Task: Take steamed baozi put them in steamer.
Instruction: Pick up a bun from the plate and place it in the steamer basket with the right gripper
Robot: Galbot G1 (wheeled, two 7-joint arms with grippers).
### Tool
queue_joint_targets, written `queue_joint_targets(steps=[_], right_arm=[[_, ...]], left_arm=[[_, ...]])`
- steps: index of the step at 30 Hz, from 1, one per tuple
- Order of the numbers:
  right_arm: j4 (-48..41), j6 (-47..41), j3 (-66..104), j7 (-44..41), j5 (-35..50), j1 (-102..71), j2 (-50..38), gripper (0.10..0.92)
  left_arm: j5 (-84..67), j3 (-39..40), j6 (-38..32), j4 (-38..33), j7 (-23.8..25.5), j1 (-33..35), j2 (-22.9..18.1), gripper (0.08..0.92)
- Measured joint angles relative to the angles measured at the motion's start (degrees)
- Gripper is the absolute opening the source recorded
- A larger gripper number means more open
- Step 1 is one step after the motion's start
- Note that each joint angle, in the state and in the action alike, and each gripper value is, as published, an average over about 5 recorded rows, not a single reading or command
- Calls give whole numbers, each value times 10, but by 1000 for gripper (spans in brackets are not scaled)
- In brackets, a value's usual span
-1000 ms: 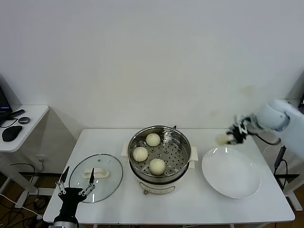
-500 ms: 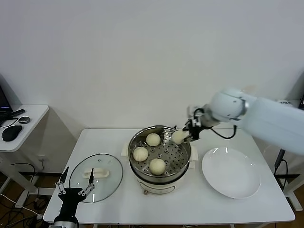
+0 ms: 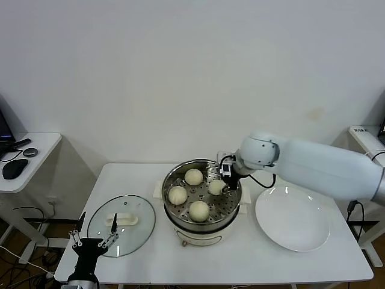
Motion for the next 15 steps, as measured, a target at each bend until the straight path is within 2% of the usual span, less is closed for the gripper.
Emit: queue_joint_targets(steps=[7, 15], right_arm=[[-18, -5, 9, 15, -7, -21, 10, 425], [-12, -9, 21, 22, 7, -24, 7, 642]], left_arm=[[-2, -5, -1, -2, 0, 0, 1, 823], [-2, -5, -1, -3, 0, 1, 1, 823]])
